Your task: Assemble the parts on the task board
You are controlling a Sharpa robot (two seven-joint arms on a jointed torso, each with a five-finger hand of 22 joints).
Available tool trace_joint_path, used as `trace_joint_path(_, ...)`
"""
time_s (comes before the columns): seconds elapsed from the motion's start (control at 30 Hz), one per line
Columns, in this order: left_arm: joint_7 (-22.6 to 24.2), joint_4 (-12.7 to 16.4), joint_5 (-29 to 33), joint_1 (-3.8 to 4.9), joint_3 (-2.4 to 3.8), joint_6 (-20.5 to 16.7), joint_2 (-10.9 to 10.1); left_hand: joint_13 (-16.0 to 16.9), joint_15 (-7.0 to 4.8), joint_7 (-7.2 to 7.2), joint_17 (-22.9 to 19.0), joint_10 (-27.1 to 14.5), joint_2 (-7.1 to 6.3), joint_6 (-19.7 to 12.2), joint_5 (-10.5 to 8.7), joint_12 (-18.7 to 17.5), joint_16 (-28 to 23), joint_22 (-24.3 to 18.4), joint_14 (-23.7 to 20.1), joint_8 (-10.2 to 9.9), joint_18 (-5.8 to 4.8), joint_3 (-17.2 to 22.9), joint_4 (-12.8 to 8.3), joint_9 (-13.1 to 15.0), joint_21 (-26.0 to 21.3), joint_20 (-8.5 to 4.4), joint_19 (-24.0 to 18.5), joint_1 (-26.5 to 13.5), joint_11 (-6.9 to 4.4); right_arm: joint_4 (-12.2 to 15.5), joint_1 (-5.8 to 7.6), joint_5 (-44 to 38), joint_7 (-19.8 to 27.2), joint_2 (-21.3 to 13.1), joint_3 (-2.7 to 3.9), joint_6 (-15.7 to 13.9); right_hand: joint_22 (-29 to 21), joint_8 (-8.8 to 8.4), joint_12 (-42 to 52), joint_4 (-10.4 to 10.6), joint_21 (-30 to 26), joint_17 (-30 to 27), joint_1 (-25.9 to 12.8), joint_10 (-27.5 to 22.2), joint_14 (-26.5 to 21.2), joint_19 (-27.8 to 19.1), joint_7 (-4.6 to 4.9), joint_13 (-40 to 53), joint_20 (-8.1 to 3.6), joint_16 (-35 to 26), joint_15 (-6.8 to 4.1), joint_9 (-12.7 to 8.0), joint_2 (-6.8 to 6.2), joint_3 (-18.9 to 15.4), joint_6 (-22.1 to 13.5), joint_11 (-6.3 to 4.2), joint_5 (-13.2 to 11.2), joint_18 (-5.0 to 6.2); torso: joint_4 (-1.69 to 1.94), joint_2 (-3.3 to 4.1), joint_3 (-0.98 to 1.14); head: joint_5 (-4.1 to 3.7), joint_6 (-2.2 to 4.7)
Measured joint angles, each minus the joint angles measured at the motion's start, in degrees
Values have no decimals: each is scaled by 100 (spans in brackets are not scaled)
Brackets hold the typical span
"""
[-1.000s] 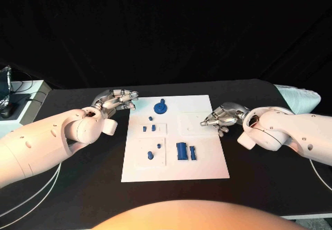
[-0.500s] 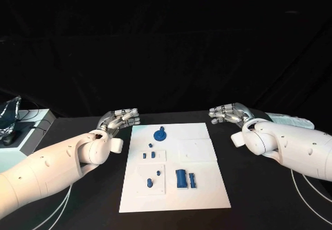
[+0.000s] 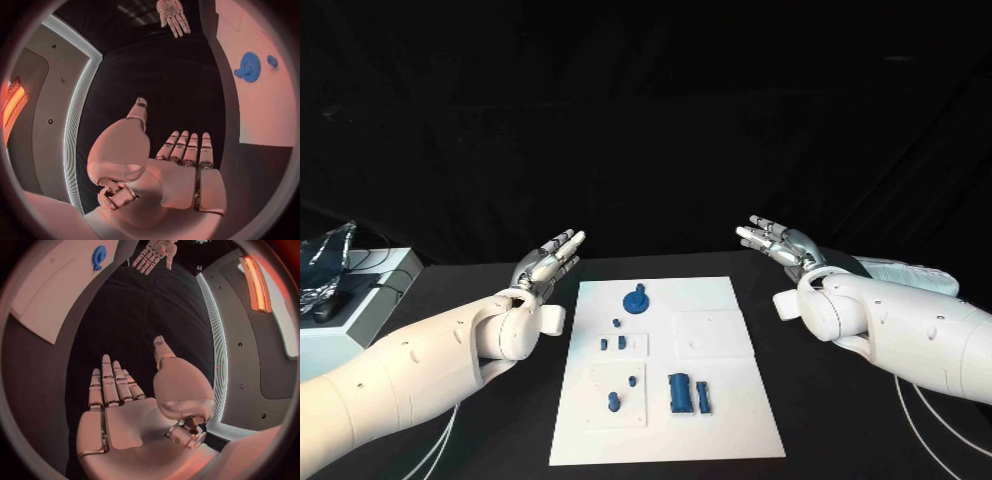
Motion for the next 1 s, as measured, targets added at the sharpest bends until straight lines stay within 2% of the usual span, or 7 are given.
trace_joint_path(0.03,1,82,3,18,-26,-43,-14,-13,-33,-19,-13,-198,-12,-189,-50,-26,-19,-47,-166,-18,-81,39,5,-11,-8,-62,-154,-214,-31,97,-21,15,0,-14,20,-36,-76,-6,-27,18,-11,-14,-633,-388,-479,-209,-32,-13,-29,-22,-25,-13,-10,2,-264,-31,-54,0,9,-26,-9,-9,50)
trace_joint_path(0.13,20,415,21,96,-134,-264,-76,-43,-117,-71,-41,-684,-48,-654,-173,-46,-45,-155,-575,-21,-84,140,-3,-42,-44,-212,-525,-1887,-105,499,-94,89,23,-72,118,-211,-249,-34,-44,64,-44,-49,-2341,-1288,-1605,-688,-107,-41,-92,-31,-85,-46,-25,1,-872,-101,-177,0,30,-97,-38,-34,172)
trace_joint_path(0.2,48,714,43,157,-236,-500,-138,-54,-157,-95,-54,-901,-62,-859,-227,-46,-45,-208,-758,-50,-171,174,1,-55,-54,-278,-696,-3040,-137,859,-161,168,60,-133,203,-395,-329,-61,-68,70,-50,-62,-3151,-1696,-2119,-905,-143,-57,-121,-65,-113,-61,-35,6,-1150,-131,-231,1,43,-134,-52,-47,229)
trace_joint_path(0.33,125,1310,96,277,-427,-1041,-248,-67,-202,-120,-67,-1151,-80,-1097,-285,-70,-67,-260,-961,-50,-172,218,-3,-65,-70,-367,-872,-4367,-173,1581,-305,361,161,-250,360,-828,-416,-67,-73,102,-71,-78,-4072,-2152,-2695,-1143,-184,-70,-155,-66,-143,-74,-47,7,-1462,-170,-282,1,62,-192,-73,-62,304)
trace_joint_path(0.63,317,2099,210,431,-666,-2154,-399,-77,-241,-137,-77,-1320,-94,-1264,-314,-69,-67,-303,-1104,-76,-172,264,-16,-75,-91,-414,-1009,-5455,-205,2571,-504,789,406,-416,561,-1735,-486,-72,-96,109,-78,-90,-4830,-2514,-3169,-1321,-226,-80,-182,-75,-178,-88,-50,4,-1703,-189,-317,-89,69,-220,-83,-64,325)
trace_joint_path(0.77,382,2206,252,453,-691,-2467,-419,-80,-242,-146,-78,-1392,-98,-1315,-338,-91,-67,-311,-1164,-76,-171,263,-16,-76,-92,-432,-1069,-5767,-213,2716,-532,918,490,-438,586,-1999,-502,-88,-96,134,-94,-94,-5000,-2605,-3271,-1375,-224,-83,-187,-90,-174,-91,-61,7,-1766,-205,-341,-88,70,-222,-86,-65,325)
trace_joint_path(1.0,439,2214,293,455,-693,-2696,-424,-82,-241,-146,-78,-1392,-101,-1315,-338,-91,-67,-317,-1165,-76,-173,263,-16,-75,-92,-432,-1069,-5768,-213,2733,-536,1042,567,-445,588,-2207,-505,-88,-96,134,-94,-94,-5012,-2605,-3271,-1375,-224,-83,-187,-95,-174,-91,-57,7,-1766,-205,-341,-88,70,-223,-86,-65,326)
